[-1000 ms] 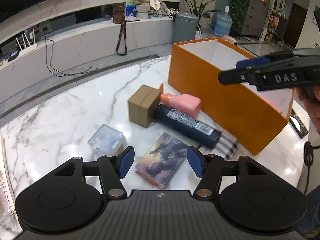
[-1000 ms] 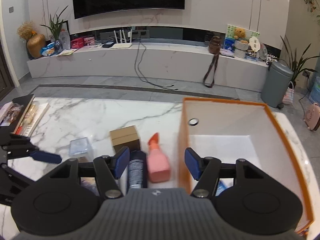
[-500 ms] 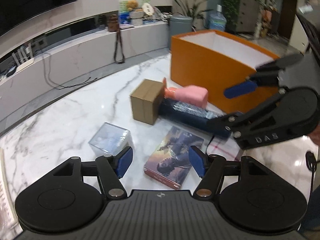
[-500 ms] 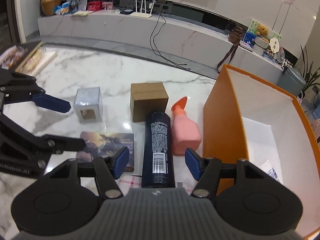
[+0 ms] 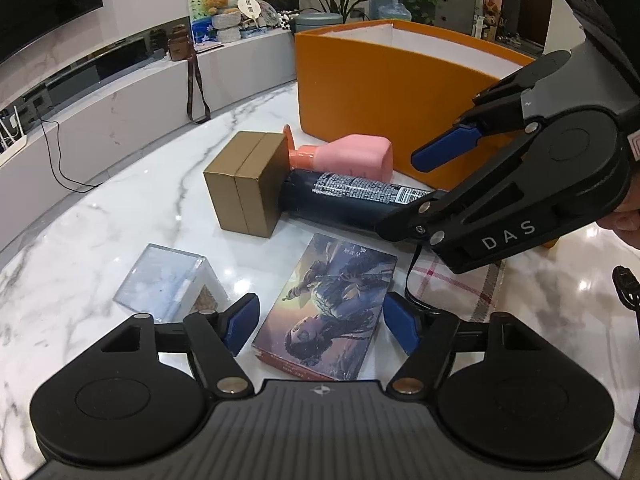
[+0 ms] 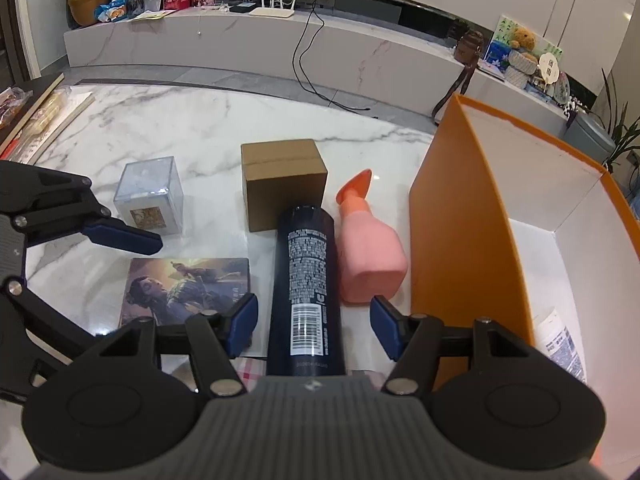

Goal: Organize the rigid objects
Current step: 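Grasp the picture card with the left tool while the right tool grasps the black spray can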

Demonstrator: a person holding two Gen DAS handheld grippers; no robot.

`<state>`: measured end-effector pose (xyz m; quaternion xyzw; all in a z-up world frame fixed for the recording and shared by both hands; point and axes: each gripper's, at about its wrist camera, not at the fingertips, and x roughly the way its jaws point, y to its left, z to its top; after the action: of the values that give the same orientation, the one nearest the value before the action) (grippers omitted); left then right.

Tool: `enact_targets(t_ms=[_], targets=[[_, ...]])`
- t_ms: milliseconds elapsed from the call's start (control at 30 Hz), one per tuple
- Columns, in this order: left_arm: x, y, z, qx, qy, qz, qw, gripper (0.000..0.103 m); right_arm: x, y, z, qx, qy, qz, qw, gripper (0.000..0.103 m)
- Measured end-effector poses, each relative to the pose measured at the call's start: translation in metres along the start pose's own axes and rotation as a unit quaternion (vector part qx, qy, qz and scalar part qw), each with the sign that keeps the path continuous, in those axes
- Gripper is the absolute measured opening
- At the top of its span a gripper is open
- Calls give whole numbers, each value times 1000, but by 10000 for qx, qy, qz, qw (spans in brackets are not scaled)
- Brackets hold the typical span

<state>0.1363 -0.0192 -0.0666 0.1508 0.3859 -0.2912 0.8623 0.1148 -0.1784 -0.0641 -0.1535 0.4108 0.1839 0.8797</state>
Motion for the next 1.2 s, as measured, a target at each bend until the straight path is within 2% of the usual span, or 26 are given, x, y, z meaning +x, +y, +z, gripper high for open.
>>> enact_targets(t_ms=[333,467,700,867,1067,1200], targets=[[19,2,-3,-85,64,-123,9999,88,8,-3,-1,37,11,144,9999,63],[18,3,-4,-145,43,-125,9998,82,11,-3,0,51,-1,134,9999,63],[3,8,-10,-315,329,40,9990,72,19,3,5,23,-46,68,10000,63],[-11,18,-23,-455,447,162,9978,71,27,8,6,-41,14,15,10000,62],[-17,19,-31,-500,279,209,9981,71,36,12,7,-68,23,-46,10000,62],[-14,17,-34,-469,-3,324,9984,77,44,16,7,-96,5,-50,9999,62]])
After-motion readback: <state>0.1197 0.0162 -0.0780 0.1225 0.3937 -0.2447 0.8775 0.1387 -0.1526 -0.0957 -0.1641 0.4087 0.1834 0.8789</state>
